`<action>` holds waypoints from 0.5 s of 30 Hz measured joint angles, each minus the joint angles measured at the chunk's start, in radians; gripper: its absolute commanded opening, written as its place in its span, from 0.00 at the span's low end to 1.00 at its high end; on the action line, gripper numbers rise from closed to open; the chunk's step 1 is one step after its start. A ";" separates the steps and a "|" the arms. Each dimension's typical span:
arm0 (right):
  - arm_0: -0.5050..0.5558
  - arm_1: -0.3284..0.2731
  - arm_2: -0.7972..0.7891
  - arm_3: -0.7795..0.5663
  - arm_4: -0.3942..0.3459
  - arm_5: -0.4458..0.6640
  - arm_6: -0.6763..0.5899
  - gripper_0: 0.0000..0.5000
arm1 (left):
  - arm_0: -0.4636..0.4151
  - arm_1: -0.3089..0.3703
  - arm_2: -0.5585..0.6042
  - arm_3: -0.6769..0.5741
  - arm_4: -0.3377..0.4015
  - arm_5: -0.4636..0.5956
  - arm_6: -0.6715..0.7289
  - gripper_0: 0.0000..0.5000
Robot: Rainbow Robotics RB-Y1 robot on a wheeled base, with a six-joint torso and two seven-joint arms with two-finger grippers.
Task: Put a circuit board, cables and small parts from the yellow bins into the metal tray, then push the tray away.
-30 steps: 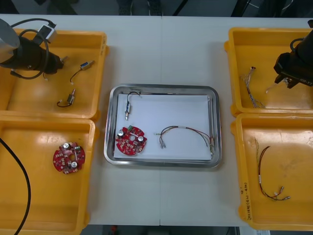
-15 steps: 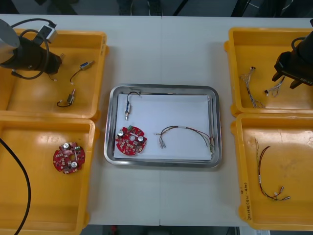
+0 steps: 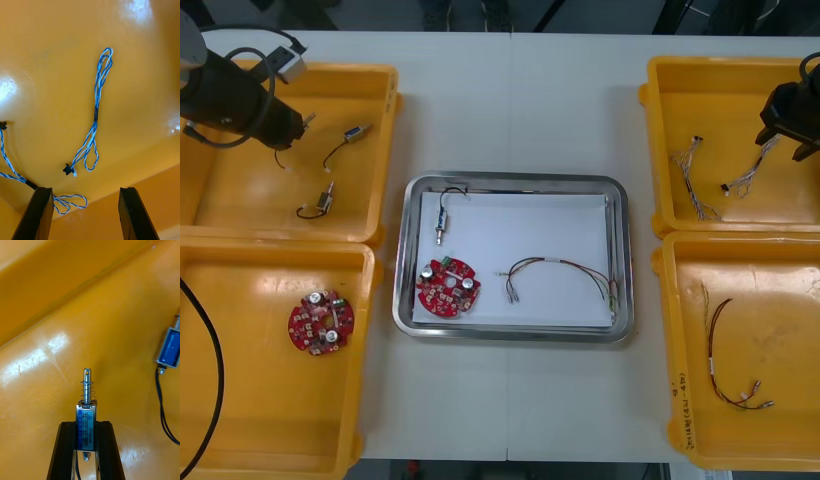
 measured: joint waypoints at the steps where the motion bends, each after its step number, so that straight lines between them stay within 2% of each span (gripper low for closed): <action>1: -0.004 -0.002 -0.002 0.000 0.005 -0.004 0.000 1.00 | 0.000 0.000 0.000 -0.030 -0.015 0.030 0.000 0.00; 9: -0.024 -0.014 -0.003 0.021 0.031 -0.107 0.000 1.00 | 0.001 0.000 0.000 -0.168 -0.046 0.171 0.074 0.00; 15: -0.103 -0.025 -0.009 0.238 0.050 -0.221 0.000 1.00 | 0.025 0.000 0.000 -0.322 -0.071 0.277 0.244 0.00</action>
